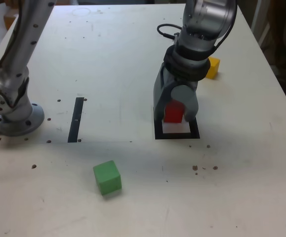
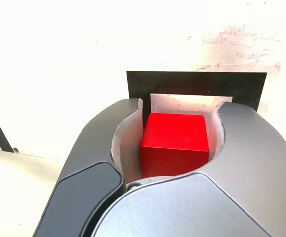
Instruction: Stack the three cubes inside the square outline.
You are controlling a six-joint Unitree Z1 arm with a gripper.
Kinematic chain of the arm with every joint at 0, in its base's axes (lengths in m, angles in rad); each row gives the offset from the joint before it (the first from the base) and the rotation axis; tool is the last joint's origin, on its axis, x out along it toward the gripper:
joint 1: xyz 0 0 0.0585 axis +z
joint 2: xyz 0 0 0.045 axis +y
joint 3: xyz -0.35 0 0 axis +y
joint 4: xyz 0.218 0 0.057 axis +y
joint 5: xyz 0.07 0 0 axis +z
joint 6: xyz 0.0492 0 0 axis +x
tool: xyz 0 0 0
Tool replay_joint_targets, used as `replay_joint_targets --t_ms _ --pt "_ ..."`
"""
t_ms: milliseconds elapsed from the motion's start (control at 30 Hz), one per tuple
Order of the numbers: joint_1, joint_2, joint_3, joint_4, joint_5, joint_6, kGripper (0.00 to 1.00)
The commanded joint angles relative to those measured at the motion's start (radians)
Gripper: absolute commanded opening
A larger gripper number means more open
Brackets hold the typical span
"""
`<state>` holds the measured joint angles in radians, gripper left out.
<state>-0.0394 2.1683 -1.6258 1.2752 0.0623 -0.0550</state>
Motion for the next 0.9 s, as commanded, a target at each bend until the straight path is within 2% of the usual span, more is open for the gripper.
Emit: replay_joint_targets --t_ms 0,400,600,767,867 --pt "0.001 0.004 0.003 -0.001 -0.004 0.006 0.42" --pt "0.001 0.002 0.038 -0.031 -0.025 0.031 0.65" --pt "0.001 0.003 0.054 -0.058 -0.027 0.032 0.71" --pt "0.001 -0.012 0.051 -0.055 -0.016 0.032 0.8" --pt "0.0 -0.038 0.036 -0.035 0.006 0.032 0.88"
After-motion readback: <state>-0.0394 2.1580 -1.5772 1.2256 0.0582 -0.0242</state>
